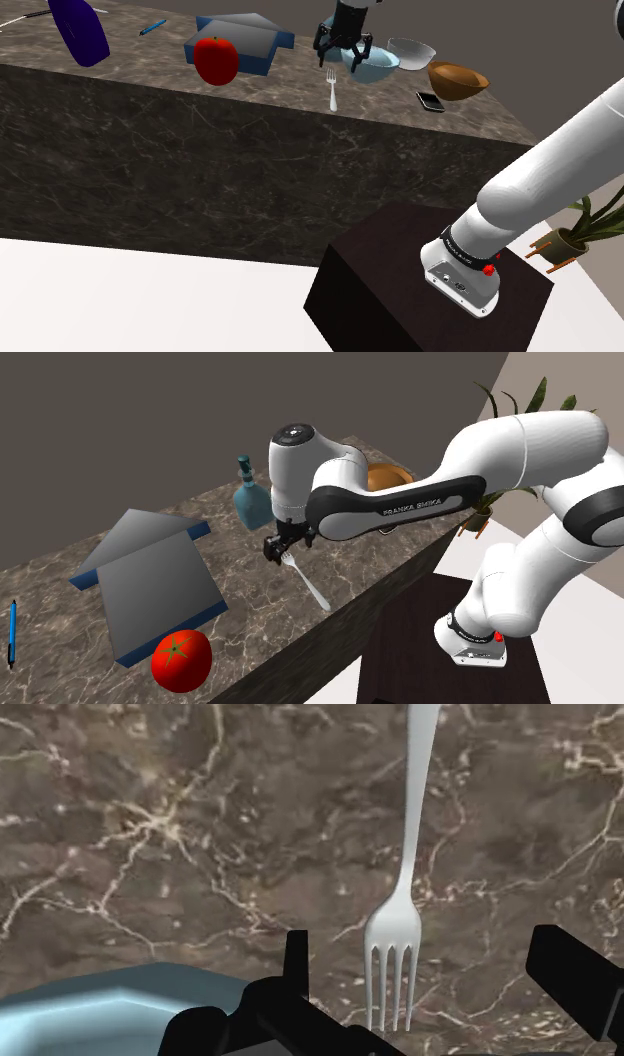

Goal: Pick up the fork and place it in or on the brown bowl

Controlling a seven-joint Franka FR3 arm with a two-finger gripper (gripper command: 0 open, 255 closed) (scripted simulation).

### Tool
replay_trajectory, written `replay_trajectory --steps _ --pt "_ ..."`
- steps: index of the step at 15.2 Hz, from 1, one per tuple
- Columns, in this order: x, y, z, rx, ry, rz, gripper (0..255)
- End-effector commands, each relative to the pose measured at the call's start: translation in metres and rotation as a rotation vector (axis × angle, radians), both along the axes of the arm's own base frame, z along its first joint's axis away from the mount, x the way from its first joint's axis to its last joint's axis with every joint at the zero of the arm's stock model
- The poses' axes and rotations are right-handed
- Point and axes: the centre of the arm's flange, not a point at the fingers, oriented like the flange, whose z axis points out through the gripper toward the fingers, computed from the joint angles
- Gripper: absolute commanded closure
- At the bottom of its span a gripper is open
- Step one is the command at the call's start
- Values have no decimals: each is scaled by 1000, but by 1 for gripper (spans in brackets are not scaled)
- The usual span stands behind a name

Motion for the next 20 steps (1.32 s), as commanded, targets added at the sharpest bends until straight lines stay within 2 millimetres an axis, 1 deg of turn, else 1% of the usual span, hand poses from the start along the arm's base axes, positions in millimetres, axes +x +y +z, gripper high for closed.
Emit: replay_trajectory --steps 1,8,15,16,20 --pt "11 -5 -7 4 0 -39 0" --pt "13 -6 -42 4 0 -39 0" --pt "13 -6 -42 4 0 -39 0" --pt "13 -6 -42 4 0 -39 255" --pt "14 -6 -41 4 0 -39 255"
